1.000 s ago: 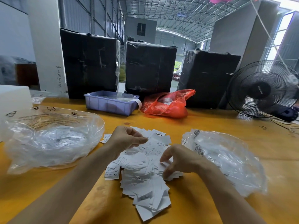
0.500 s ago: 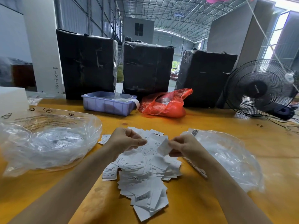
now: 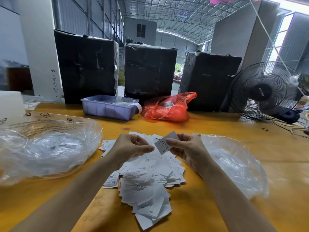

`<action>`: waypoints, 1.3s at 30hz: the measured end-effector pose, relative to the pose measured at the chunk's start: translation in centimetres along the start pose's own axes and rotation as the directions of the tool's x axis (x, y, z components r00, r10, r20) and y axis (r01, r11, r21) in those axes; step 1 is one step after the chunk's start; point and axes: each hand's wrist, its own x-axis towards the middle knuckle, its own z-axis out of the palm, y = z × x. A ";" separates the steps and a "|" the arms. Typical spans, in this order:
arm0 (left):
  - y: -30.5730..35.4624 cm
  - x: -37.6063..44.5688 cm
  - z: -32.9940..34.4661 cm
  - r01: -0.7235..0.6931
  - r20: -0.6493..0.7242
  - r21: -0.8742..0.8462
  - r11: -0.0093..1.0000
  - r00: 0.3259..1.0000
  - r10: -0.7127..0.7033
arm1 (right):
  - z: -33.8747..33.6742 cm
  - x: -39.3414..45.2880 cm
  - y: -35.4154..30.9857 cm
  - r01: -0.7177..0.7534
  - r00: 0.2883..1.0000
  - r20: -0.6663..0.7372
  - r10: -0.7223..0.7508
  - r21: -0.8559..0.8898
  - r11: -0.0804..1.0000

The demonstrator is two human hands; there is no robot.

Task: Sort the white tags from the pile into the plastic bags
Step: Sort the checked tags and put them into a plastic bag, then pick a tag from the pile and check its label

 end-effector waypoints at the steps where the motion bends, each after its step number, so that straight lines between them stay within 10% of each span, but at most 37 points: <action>1: 0.0 0.0 0.1 0.000 0.006 -0.005 1.000 1.000 0.000 | 0.2 0.0 0.1 0.025 1.000 -0.012 -0.025 0.009 1.000; 39: 0.5 -0.4 0.4 0.168 0.113 -0.156 0.973 0.982 -0.152 | 2.0 -0.8 0.2 0.362 0.930 0.003 -0.368 -0.194 0.912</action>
